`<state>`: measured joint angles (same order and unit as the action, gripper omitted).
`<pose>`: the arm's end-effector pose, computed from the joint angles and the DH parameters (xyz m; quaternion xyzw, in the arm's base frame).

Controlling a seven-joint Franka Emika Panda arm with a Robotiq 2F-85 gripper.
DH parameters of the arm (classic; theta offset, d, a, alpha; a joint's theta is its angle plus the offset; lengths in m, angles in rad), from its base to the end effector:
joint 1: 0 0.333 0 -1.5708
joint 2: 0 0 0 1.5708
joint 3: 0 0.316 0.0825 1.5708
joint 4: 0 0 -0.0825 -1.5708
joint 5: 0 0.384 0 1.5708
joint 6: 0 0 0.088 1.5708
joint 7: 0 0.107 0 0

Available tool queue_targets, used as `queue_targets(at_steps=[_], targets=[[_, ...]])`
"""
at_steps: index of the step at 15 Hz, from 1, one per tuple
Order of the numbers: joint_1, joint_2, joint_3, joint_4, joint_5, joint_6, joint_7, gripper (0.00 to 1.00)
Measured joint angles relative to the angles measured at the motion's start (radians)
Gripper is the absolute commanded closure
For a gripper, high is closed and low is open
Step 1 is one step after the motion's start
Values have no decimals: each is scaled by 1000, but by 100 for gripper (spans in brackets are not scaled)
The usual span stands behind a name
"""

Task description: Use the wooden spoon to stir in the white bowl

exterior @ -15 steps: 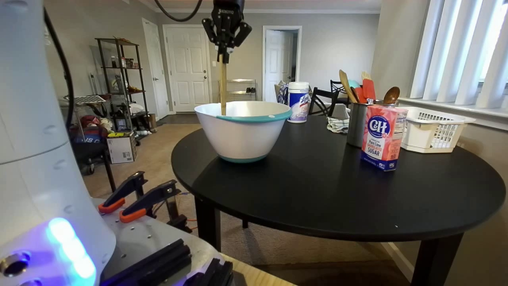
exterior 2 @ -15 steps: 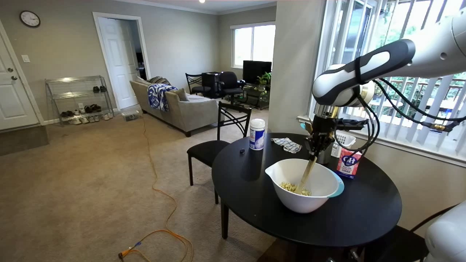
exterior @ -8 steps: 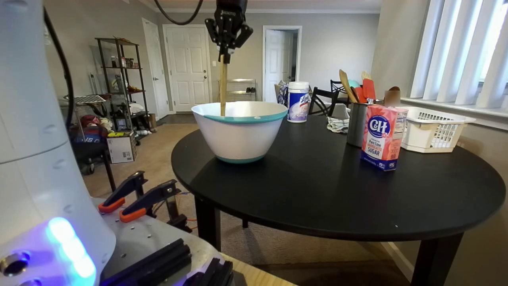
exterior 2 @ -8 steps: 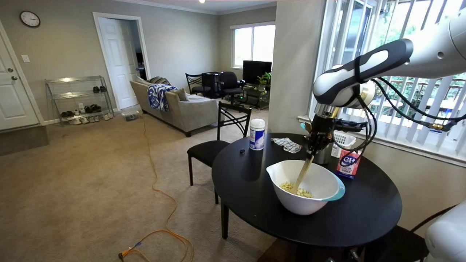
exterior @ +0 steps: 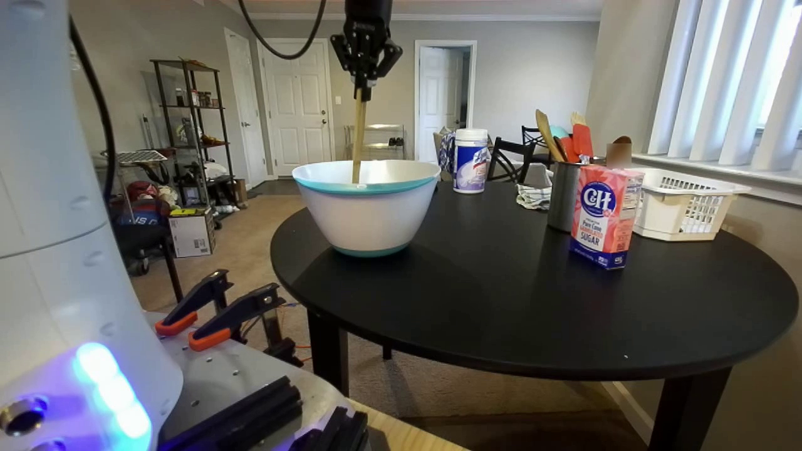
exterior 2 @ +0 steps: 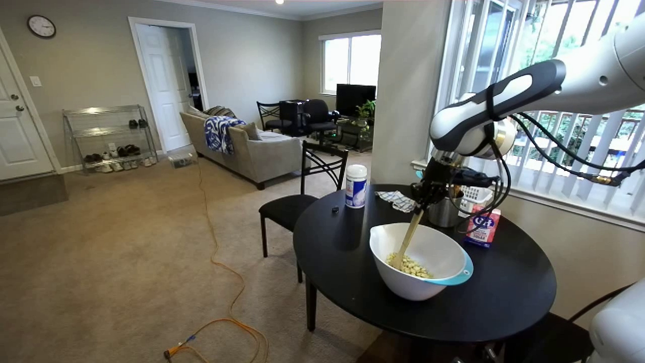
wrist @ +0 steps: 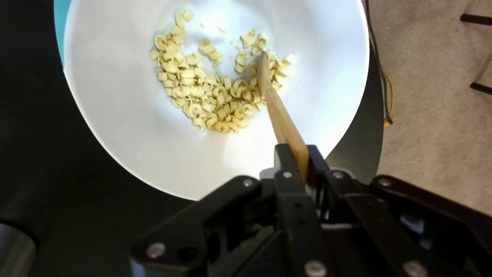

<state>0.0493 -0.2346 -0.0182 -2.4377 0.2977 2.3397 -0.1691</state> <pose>0.4671 0.0191 0.4057 -0.9910 -0.0035 -0.0750 0.1106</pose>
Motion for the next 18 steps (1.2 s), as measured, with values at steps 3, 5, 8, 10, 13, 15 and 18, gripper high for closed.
queue_targets(at_steps=[3,5,8,10,13,15,18], targets=[[2,0,7,-15,-1,69,3,95],[1,0,3,-29,-2,109,3,94],[-6,0,-2,-49,-20,161,3,94],[-10,0,-6,-56,-37,184,6,94],[-12,0,-9,-58,-66,201,27,94],[-18,0,-9,-59,-103,219,52,94],[-37,0,-7,-59,-187,239,108,94]])
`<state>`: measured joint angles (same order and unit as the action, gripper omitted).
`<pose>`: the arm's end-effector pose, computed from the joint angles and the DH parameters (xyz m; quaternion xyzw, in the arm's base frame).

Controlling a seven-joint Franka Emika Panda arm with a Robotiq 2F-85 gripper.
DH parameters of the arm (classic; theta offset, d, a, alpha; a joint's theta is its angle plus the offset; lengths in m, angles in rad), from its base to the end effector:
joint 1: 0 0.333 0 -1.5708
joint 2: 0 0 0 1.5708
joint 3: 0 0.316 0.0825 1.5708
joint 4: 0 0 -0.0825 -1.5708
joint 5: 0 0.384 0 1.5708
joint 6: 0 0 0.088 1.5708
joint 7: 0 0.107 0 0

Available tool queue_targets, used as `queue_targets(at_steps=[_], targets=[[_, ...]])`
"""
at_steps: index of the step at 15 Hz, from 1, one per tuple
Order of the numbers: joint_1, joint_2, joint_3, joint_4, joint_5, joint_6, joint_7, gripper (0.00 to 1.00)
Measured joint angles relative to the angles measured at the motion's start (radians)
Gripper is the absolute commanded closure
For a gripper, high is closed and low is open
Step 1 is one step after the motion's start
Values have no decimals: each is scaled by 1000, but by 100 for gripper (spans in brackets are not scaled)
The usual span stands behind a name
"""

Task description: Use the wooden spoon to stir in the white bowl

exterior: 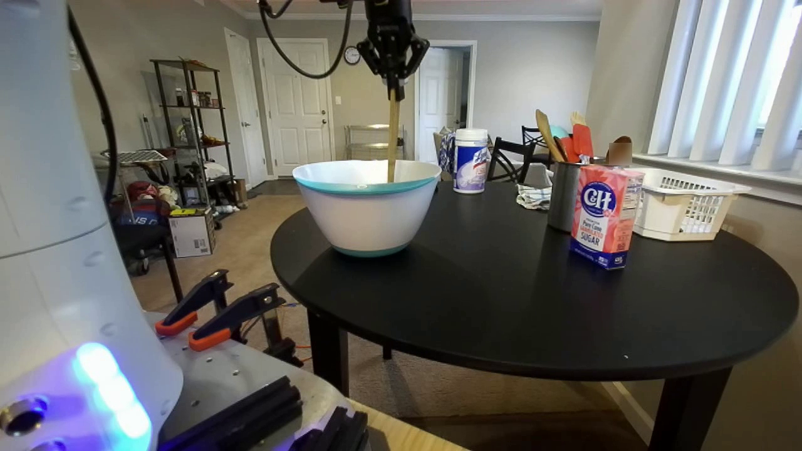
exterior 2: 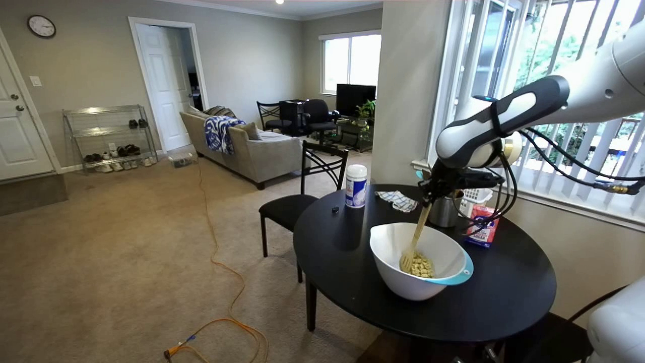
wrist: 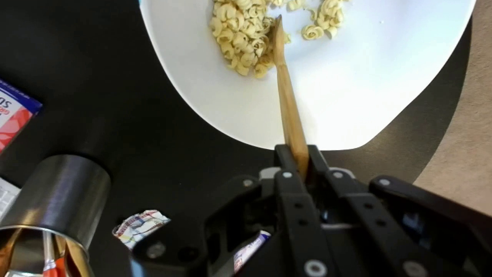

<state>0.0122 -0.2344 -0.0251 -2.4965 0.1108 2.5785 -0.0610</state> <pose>0.4721 -0.0081 0.4038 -0.9866 0.0180 -0.1585 0.0337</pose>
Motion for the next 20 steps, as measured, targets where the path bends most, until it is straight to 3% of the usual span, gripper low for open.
queue_targets(at_steps=[5,9,13,20], targets=[[-61,-6,36,2,-229,-13,191,95],[-89,-13,60,22,-353,-109,285,95],[-69,-13,62,54,-337,-242,261,95],[-22,-13,27,92,-189,-480,45,95]])
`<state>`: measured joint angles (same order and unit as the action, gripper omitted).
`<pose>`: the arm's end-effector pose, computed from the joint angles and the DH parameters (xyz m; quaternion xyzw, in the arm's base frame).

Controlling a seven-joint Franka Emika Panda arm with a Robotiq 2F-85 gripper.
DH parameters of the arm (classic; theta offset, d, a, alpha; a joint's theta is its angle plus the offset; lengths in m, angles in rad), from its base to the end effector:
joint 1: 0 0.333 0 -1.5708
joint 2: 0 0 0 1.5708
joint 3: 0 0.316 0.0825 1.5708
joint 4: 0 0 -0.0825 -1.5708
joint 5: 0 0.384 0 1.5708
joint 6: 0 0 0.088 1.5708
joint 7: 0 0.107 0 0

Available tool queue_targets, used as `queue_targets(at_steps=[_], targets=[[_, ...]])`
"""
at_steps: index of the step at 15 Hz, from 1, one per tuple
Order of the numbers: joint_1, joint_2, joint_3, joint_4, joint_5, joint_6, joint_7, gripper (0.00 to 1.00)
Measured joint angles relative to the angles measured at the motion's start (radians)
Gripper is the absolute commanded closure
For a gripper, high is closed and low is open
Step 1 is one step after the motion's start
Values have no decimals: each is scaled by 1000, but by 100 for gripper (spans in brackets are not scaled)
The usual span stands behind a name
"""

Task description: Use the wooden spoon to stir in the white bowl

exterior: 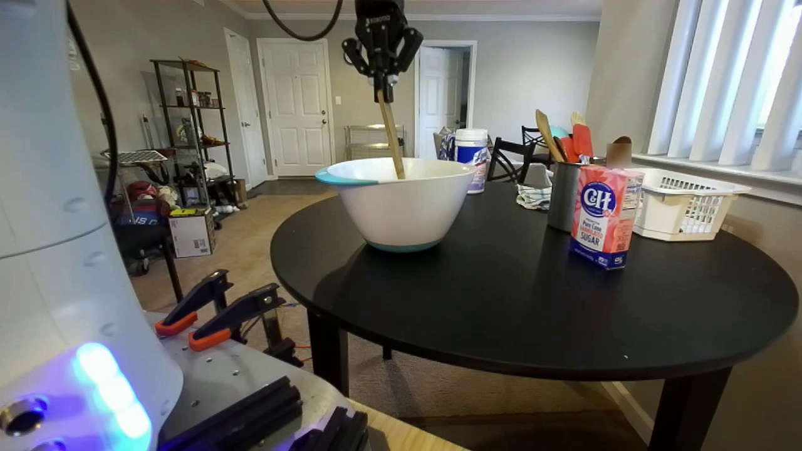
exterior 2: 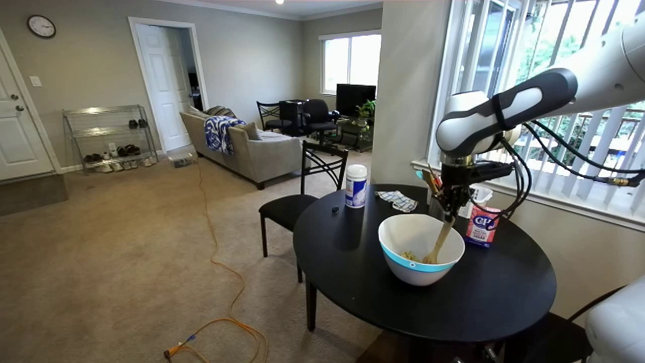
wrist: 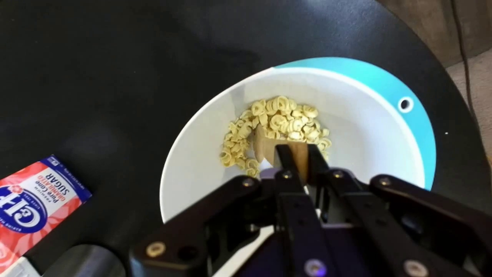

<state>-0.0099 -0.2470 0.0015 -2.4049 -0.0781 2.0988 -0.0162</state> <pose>0.4497 -0.0075 0.4037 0.9987 0.0245 -0.0299 0.0329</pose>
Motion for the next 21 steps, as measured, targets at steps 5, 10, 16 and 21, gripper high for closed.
queue_targets(at_steps=[5,10,16,21], targets=[[7,13,-15,31,82,-100,-79,95],[20,60,-36,40,221,-148,-154,95],[13,68,-62,42,274,-125,-152,95],[15,68,-54,26,287,-31,-124,95]])
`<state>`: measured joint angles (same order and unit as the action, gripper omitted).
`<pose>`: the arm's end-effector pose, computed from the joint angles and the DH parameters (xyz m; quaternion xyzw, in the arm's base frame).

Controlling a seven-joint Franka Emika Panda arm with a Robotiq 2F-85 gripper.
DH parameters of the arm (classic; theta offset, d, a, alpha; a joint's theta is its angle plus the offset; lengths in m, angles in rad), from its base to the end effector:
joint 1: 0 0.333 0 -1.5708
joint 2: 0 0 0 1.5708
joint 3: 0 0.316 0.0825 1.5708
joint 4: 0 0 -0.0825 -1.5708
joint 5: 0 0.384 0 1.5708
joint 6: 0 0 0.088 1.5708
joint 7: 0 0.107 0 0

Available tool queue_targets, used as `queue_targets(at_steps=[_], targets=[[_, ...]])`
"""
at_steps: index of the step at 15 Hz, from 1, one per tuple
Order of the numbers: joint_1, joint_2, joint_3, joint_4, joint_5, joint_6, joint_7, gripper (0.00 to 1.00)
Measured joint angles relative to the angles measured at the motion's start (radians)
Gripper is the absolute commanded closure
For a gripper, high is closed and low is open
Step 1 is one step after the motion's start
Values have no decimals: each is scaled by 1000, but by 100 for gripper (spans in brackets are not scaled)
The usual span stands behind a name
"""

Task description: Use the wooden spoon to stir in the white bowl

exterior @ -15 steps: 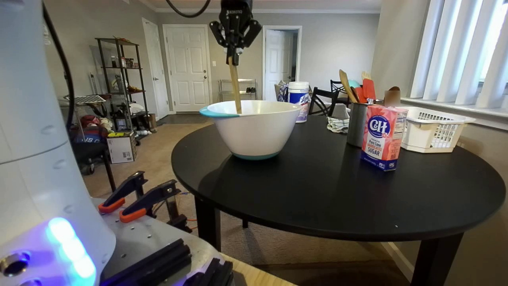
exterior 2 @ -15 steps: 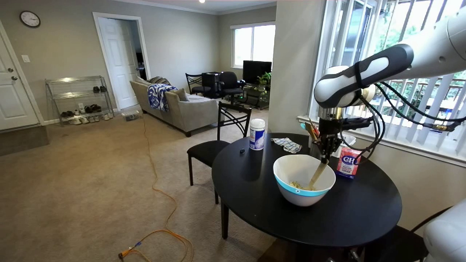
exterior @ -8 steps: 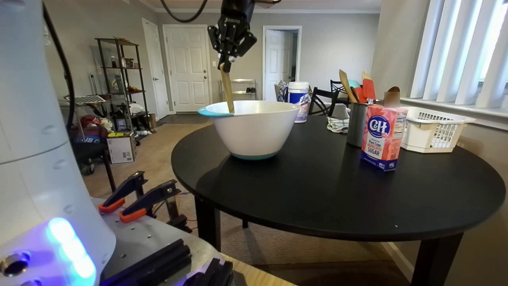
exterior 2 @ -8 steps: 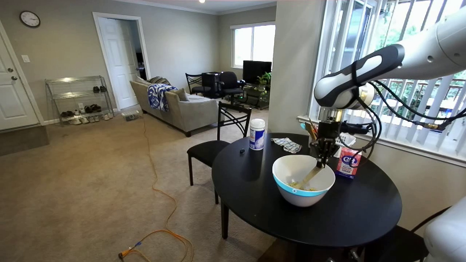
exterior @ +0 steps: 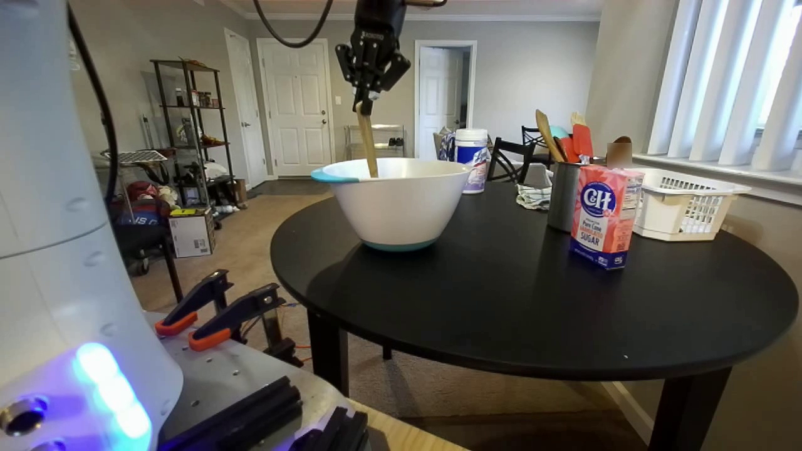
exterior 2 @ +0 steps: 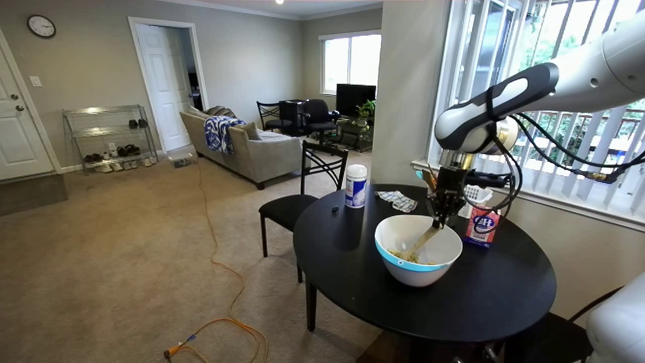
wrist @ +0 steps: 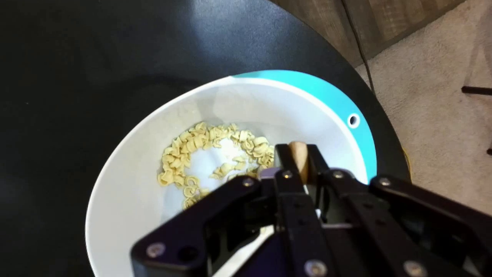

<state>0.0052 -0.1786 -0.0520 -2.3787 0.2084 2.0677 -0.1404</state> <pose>0.4578 -0.0107 0.3825 -0.9935 0.0083 0.0573 0.0983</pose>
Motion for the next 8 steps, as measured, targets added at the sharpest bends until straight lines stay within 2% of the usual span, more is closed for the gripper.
queue_targets(at_steps=[8], targets=[[-12,-14,19,-26,-44,188,120,95]])
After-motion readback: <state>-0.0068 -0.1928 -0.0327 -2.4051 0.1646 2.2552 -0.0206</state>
